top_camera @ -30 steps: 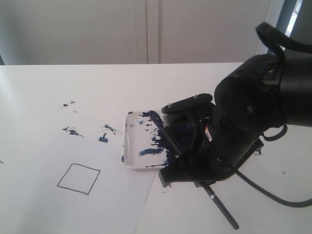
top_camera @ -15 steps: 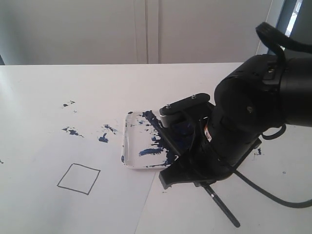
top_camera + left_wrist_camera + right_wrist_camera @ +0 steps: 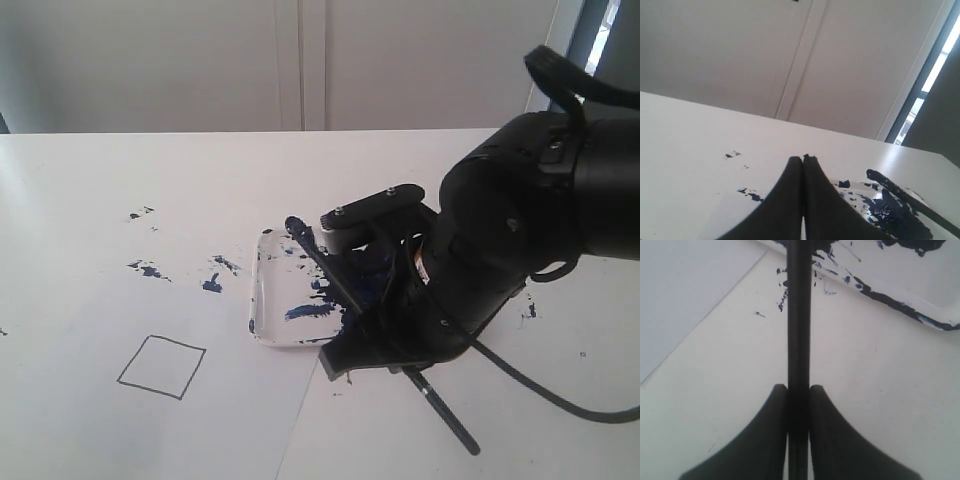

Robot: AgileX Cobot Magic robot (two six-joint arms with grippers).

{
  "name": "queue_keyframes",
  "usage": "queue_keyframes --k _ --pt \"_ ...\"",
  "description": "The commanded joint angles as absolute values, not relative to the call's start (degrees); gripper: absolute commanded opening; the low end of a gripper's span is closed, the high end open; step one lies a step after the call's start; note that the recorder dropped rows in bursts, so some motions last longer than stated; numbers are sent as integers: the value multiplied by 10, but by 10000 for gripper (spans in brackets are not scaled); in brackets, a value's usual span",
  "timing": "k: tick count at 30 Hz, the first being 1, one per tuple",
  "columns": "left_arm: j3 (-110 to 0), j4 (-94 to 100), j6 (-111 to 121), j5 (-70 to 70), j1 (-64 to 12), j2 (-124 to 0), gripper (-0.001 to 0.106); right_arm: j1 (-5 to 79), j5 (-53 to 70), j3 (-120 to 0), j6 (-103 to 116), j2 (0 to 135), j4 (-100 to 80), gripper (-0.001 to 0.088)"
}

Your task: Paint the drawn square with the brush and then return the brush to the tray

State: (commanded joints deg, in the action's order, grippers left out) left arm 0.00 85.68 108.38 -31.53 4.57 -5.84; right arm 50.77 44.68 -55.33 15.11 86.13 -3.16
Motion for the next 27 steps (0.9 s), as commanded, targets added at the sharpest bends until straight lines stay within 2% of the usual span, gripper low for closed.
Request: queue_keyframes --k 8,18,24,27 --pt "0 847 1044 -296 46 -161 0 508 446 -569 118 861 6 0" --pt "-17 726 898 -323 46 -316 0 509 475 -616 102 876 8 0" --pt "-62 725 864 -323 46 -444 0 509 484 -620 100 890 10 0" --pt "-94 719 849 -320 46 -558 0 509 484 -620 79 893 27 0"
